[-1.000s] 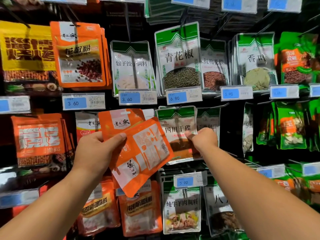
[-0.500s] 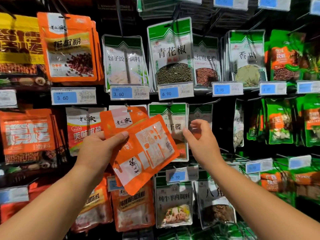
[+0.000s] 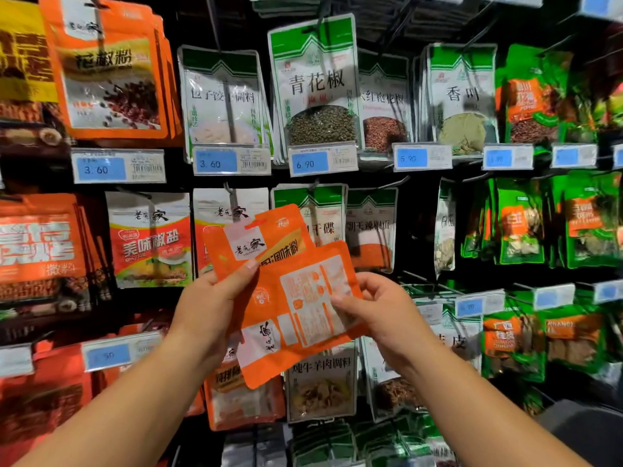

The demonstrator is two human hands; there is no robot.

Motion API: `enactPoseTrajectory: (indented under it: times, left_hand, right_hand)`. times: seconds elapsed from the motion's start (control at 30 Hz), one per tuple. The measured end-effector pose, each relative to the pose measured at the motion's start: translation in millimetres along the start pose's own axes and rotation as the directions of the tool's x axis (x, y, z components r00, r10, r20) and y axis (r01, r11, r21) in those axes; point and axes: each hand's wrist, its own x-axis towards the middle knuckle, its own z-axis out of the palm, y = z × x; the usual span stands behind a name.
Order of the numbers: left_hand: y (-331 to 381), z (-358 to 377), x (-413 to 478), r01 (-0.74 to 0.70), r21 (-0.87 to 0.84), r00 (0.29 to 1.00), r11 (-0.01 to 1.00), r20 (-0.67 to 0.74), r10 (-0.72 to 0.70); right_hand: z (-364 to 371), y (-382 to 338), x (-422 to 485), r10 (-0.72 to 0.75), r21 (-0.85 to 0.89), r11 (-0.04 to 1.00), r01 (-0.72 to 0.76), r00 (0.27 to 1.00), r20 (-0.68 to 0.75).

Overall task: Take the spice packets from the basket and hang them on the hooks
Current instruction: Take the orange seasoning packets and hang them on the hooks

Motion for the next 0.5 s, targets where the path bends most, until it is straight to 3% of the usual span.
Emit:
enactPoseTrajectory:
  times: [0.17,0.37,0.5]
  left_hand:
    - [-9.3,-9.2,6.8,0.004,-0.024,0.999,1.0,-0.036,-0.005]
    - [-13.8,-12.1,10.7,-0.012,0.028,0.996,1.0,-0.089,0.014]
    - [-20.3,-4.7,6.5,0.009,0.047,0.996,0.999,-0.089,-0.005]
  right_hand:
    - [-10.9,11.8,-5.2,0.014,0.086,0.996,-0.004,0.994,-0.108]
    - [-24.3,24.4,-13.1,0.107,0.363,0.931,-0.031,0.976,-0.19]
    - [-33.0,28.3,-11.5,0.115,0.4,0.916,0.012,0.949,-0.292]
